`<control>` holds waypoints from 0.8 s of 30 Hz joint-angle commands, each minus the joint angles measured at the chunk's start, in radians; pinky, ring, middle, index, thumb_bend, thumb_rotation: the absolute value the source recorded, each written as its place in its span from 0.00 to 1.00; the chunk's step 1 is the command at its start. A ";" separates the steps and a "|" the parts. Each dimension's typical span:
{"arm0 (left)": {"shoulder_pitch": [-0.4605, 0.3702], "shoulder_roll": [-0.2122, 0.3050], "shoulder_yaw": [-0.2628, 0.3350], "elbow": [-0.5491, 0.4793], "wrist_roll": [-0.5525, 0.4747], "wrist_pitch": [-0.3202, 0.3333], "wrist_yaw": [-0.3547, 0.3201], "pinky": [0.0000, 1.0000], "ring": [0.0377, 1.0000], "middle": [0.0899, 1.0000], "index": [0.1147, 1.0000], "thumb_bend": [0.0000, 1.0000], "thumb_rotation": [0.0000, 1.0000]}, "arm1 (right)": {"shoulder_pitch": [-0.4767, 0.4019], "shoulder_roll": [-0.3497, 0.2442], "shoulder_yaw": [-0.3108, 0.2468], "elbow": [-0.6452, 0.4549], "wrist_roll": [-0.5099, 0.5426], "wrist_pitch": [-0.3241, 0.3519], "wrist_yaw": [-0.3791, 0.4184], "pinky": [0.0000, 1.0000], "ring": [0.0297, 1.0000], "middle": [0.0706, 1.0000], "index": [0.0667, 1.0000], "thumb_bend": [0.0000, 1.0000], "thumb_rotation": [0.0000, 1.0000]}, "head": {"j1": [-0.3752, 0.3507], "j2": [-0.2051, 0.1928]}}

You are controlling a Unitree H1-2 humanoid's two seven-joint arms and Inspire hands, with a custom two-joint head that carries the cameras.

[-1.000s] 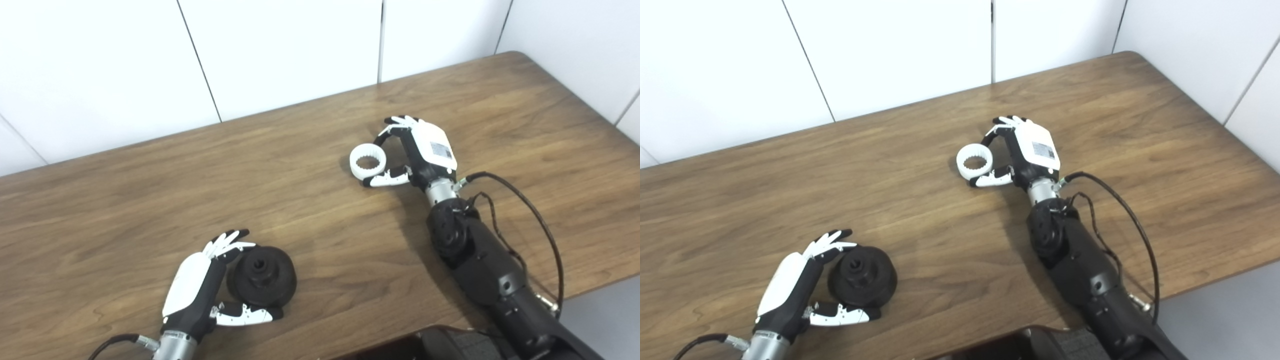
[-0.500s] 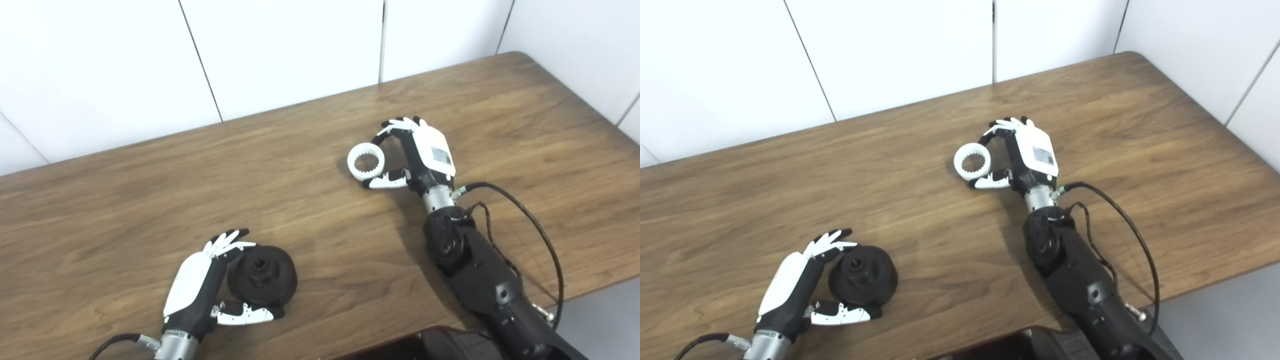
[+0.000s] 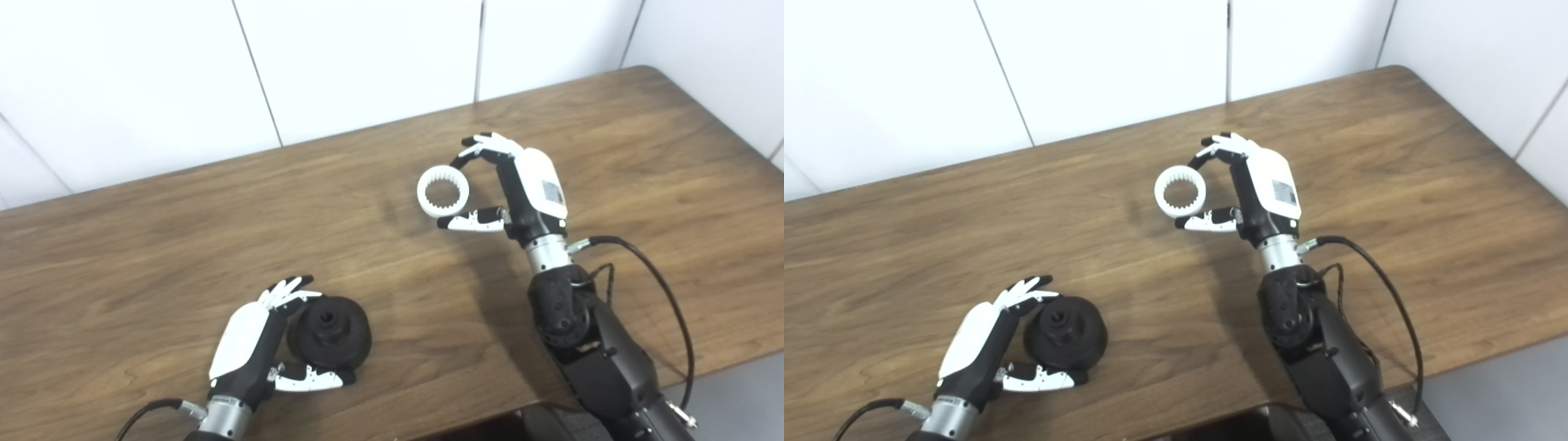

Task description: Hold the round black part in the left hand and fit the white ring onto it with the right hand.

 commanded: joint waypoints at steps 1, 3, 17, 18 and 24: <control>-0.024 -0.004 -0.007 -0.003 0.024 0.005 0.001 0.98 0.96 0.92 0.52 0.85 0.27 | -0.037 0.008 -0.009 -0.071 0.004 -0.018 0.021 0.80 0.86 0.77 0.45 0.52 0.14 | 0.015 0.004; -0.026 -0.011 -0.011 -0.002 0.034 0.008 0.004 0.97 0.96 0.92 0.52 0.86 0.27 | -0.035 0.014 -0.014 -0.121 0.018 -0.010 0.053 0.78 0.86 0.76 0.45 0.52 0.14 | 0.041 0.009; -0.053 -0.058 -0.038 0.008 0.084 0.064 -0.005 0.98 0.96 0.92 0.52 0.87 0.29 | 0.045 0.054 -0.003 -0.319 0.115 0.022 0.255 0.75 0.84 0.74 0.44 0.52 0.14 | 0.221 0.040; -0.055 -0.059 -0.040 0.010 0.086 0.062 -0.002 0.97 0.96 0.91 0.52 0.87 0.28 | 0.054 0.057 0.001 -0.326 0.116 0.024 0.268 0.75 0.84 0.74 0.44 0.52 0.14 | 0.225 0.042; -0.060 -0.062 -0.046 0.013 0.091 0.064 0.009 0.96 0.95 0.91 0.51 0.89 0.28 | 0.129 0.083 0.045 -0.324 0.121 -0.014 0.292 0.80 0.83 0.74 0.44 0.52 0.14 | 0.241 0.052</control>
